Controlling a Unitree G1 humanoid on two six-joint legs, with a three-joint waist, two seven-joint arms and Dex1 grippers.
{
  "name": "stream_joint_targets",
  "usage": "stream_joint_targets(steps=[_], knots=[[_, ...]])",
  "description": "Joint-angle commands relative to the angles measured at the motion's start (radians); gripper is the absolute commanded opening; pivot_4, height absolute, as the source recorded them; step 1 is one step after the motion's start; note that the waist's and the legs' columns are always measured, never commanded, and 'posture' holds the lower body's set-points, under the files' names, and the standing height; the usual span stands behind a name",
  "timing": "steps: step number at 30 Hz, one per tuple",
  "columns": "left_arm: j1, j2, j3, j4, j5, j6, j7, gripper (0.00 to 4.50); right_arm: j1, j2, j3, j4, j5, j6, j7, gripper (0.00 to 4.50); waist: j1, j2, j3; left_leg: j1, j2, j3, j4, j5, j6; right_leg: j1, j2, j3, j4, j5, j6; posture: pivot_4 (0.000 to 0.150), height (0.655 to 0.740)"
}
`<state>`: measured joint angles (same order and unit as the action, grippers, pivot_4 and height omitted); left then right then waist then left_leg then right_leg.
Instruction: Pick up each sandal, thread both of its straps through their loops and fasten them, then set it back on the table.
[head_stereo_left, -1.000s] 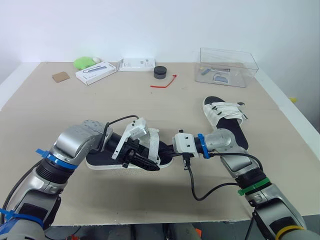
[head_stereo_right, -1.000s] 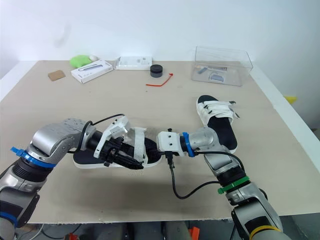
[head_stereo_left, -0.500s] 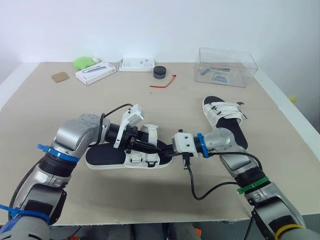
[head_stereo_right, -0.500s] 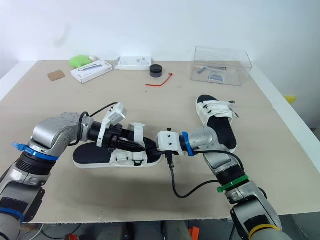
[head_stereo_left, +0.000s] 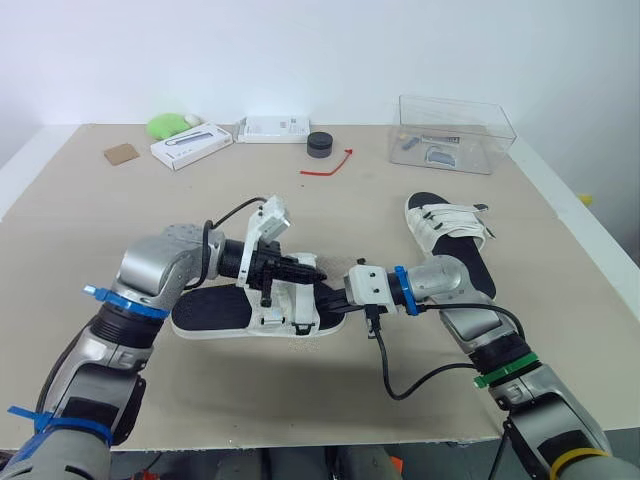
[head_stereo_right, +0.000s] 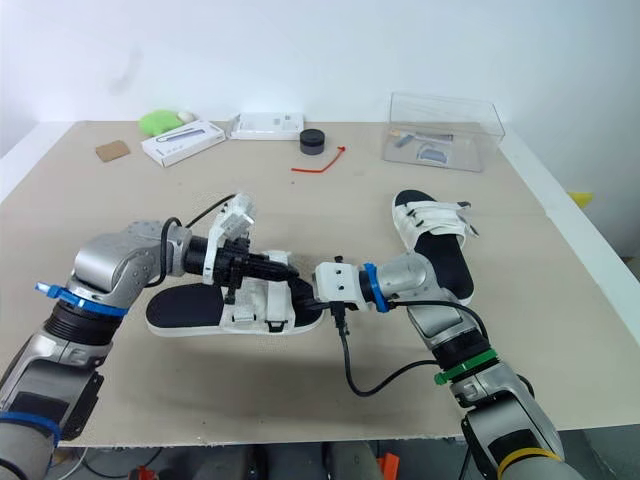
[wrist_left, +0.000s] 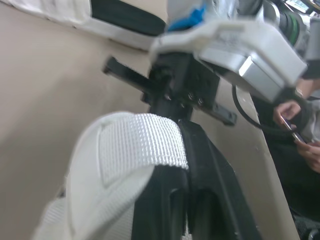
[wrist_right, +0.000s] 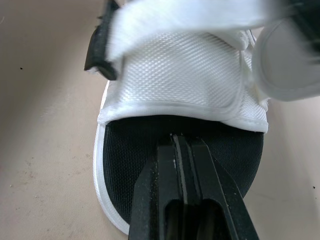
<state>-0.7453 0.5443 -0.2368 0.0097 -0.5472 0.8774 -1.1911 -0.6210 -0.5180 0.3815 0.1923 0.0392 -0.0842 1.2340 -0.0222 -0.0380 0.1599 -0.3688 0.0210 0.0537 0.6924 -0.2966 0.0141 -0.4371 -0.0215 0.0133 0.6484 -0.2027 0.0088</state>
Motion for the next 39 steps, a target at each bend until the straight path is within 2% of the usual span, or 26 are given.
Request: stream_joint_targets(steps=[1, 12, 15, 18, 20, 22, 23, 24, 26, 31, 33, 35, 39], knots=[[0.029, 0.023, -0.019, -0.078, -0.004, 0.000, -0.020, 0.07, 0.021, -0.018, 0.020, 0.020, -0.034, 0.012, 0.012, 0.00, 0.000, 0.000, 0.000, 0.000, 0.000, 0.000, 0.000, 0.000, 0.000, 0.000, 0.000, 0.000, 0.000, 0.000, 0.000, 0.150, 0.7400], [0.112, 0.058, -0.053, -0.170, -0.003, 0.001, -0.022, 0.07, 0.018, -0.021, 0.023, 0.026, -0.035, 0.003, 0.019, 0.00, 0.000, 0.000, 0.000, 0.000, 0.000, 0.000, 0.000, 0.000, 0.000, 0.000, 0.000, 0.000, 0.000, 0.000, 0.000, 0.150, 0.7400], [0.107, 0.080, -0.026, -0.189, -0.043, 0.053, -0.033, 0.07, 0.016, -0.021, 0.023, 0.028, -0.036, 0.001, 0.019, 0.00, 0.000, 0.000, 0.000, 0.000, 0.000, 0.000, 0.000, 0.000, 0.000, 0.000, 0.000, 0.000, 0.000, 0.000, 0.000, 0.150, 0.7400], [0.098, 0.111, -0.017, -0.204, -0.063, 0.067, -0.052, 0.86, 0.015, -0.021, 0.024, 0.029, -0.036, 0.000, 0.021, 0.00, 0.000, 0.000, 0.000, 0.000, 0.000, 0.000, -0.001, 0.000, 0.000, 0.000, 0.000, 0.000, 0.000, 0.000, 0.000, 0.150, 0.7400], [0.093, 0.137, -0.026, -0.211, -0.047, 0.044, -0.065, 1.83, 0.013, -0.021, 0.025, 0.030, -0.036, 0.000, 0.022, 0.00, 0.001, 0.000, 0.000, 0.000, 0.000, 0.000, -0.001, 0.000, 0.000, 0.000, 0.000, 0.000, 0.000, -0.001, 0.000, 0.150, 0.7400], [0.083, 0.167, -0.026, -0.225, -0.038, 0.031, -0.083, 2.49, 0.009, -0.019, 0.026, 0.034, -0.036, -0.001, 0.023, 0.00, 0.001, 0.000, 0.000, 0.000, 0.000, 0.000, 0.000, 0.000, 0.000, 0.000, 0.000, 0.000, 0.000, -0.001, 0.000, 0.150, 0.7400], [0.079, 0.186, -0.022, -0.239, -0.042, 0.031, -0.099, 3.15, 0.008, -0.019, 0.026, 0.035, -0.036, -0.001, 0.023, 0.00, 0.001, 0.000, 0.000, 0.000, 0.000, 0.000, 0.000, 0.000, 0.000, 0.000, 0.000, 0.000, 0.000, 0.000, 0.000, 0.150, 0.7400], [0.077, 0.204, -0.018, -0.253, -0.047, 0.030, -0.113, 3.33, 0.007, -0.019, 0.026, 0.036, -0.036, -0.001, 0.023, 0.00, 0.001, 0.000, 0.000, 0.000, 0.000, 0.000, 0.000, 0.000, 0.000, 0.000, 0.000, 0.000, 0.000, 0.000, 0.000, 0.150, 0.7400], [0.065, 0.262, 0.022, -0.298, -0.094, 0.059, -0.155, 4.17, 0.005, -0.020, 0.025, 0.039, -0.036, -0.002, 0.024, 0.00, 0.001, 0.000, 0.000, 0.000, 0.000, 0.000, 0.000, 0.000, 0.000, 0.000, 0.000, 0.000, 0.000, 0.000, 0.000, 0.150, 0.7400], [0.026, 0.361, 0.162, -0.347, -0.243, 0.169, -0.171, 4.17, 0.007, -0.025, 0.023, 0.042, -0.035, -0.006, 0.029, 0.00, 0.000, 0.000, 0.000, 0.000, 0.000, 0.000, -0.001, 0.000, 0.000, 0.000, 0.000, -0.001, 0.000, -0.002, 0.001, 0.150, 0.7400], [0.041, 0.352, 0.284, -0.374, -0.409, 0.298, -0.103, 4.17, 0.007, -0.026, 0.023, 0.042, -0.035, -0.006, 0.029, 0.00, 0.000, 0.000, 0.000, 0.000, 0.000, 0.000, 0.000, 0.000, 0.000, 0.000, 0.000, -0.001, 0.000, -0.002, 0.002, 0.150, 0.7400], [0.103, 0.342, 0.369, -0.420, -0.536, 0.378, -0.035, 4.17, 0.007, -0.023, 0.022, 0.042, -0.032, -0.003, 0.027, 0.00, 0.000, 0.000, 0.000, 0.000, 0.000, 0.000, 0.000, 0.000, 0.000, 0.000, 0.000, 0.000, 0.000, -0.004, 0.006, 0.150, 0.7400], [0.380, 0.284, 0.457, -0.580, -0.585, 0.377, 0.169, 4.17, 0.008, -0.016, 0.028, 0.044, -0.031, -0.004, 0.028, 0.00, -0.001, 0.002, 0.000, 0.001, 0.000, 0.000, -0.001, 0.000, 0.000, 0.000, -0.001, 0.000, 0.001, -0.002, 0.001, 0.150, 0.7400]])
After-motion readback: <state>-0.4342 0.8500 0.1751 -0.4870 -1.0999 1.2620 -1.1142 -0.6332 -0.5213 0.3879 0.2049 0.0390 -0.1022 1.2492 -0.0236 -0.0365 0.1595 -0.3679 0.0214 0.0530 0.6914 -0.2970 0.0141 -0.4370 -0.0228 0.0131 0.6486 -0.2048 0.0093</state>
